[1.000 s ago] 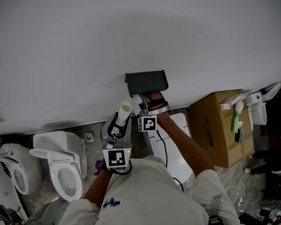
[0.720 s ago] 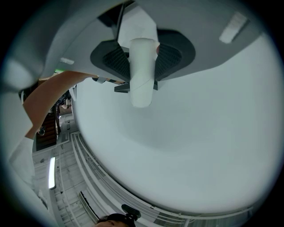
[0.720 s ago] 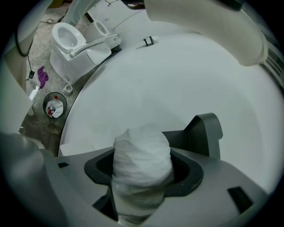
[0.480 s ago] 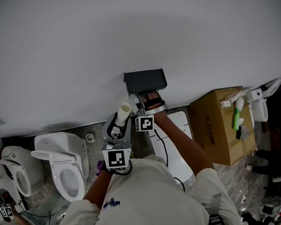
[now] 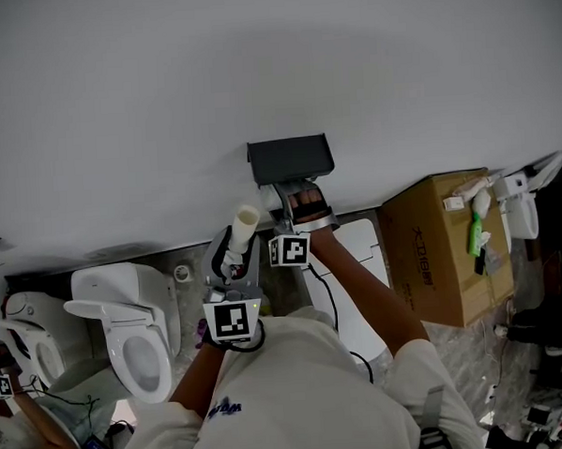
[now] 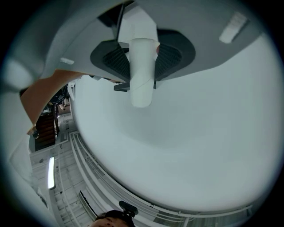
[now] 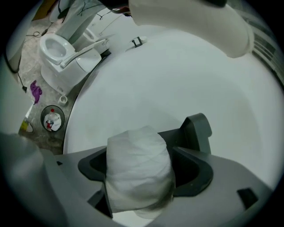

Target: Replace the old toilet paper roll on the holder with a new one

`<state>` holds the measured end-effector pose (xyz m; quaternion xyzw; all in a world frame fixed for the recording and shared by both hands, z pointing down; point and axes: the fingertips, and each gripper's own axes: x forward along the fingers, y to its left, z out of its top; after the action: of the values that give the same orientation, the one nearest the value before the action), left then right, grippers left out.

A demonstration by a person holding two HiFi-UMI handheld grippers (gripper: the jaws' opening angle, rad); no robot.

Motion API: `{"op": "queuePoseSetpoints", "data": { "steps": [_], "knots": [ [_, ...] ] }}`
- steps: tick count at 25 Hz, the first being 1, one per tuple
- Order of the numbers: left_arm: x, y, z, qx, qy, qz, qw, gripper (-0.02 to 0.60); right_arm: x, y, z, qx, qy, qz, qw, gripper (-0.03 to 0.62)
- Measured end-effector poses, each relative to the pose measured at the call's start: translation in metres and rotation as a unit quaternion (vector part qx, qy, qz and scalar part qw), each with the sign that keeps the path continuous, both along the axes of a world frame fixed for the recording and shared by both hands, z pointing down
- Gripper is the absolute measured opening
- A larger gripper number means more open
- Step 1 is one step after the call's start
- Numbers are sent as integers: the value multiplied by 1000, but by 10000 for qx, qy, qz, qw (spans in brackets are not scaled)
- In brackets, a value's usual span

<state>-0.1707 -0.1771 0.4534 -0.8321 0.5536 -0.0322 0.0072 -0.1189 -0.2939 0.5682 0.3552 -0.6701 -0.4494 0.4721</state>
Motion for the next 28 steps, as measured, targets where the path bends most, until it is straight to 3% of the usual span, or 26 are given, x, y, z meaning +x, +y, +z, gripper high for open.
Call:
{"op": "queuePoseSetpoints", "data": {
  "steps": [10, 15, 18, 22, 24, 28],
  "knots": [
    [14, 3, -17, 87, 255, 110, 9996, 183, 42, 48, -38, 2, -1062, 439, 9934, 413],
    [46, 5, -31, 95, 291, 534, 9981, 183, 89, 83, -71, -31, -2140, 1056, 9711, 396],
    [69, 20, -38, 104, 328, 811, 9961, 182, 130, 116, -87, -196, -2923, 1593, 9428, 375],
    [96, 33, -54, 206, 238, 943, 9950, 182, 186, 156, -113, -342, -4166, 2146, 8827, 302],
    [115, 45, -60, 132, 327, 1012, 9942, 183, 211, 178, -132, -262, -4657, 2170, 8575, 255],
    [157, 76, -65, 131, 316, 1325, 9906, 183, 258, 225, -168, -103, -5641, 2299, 7930, 166]
  ]
}}
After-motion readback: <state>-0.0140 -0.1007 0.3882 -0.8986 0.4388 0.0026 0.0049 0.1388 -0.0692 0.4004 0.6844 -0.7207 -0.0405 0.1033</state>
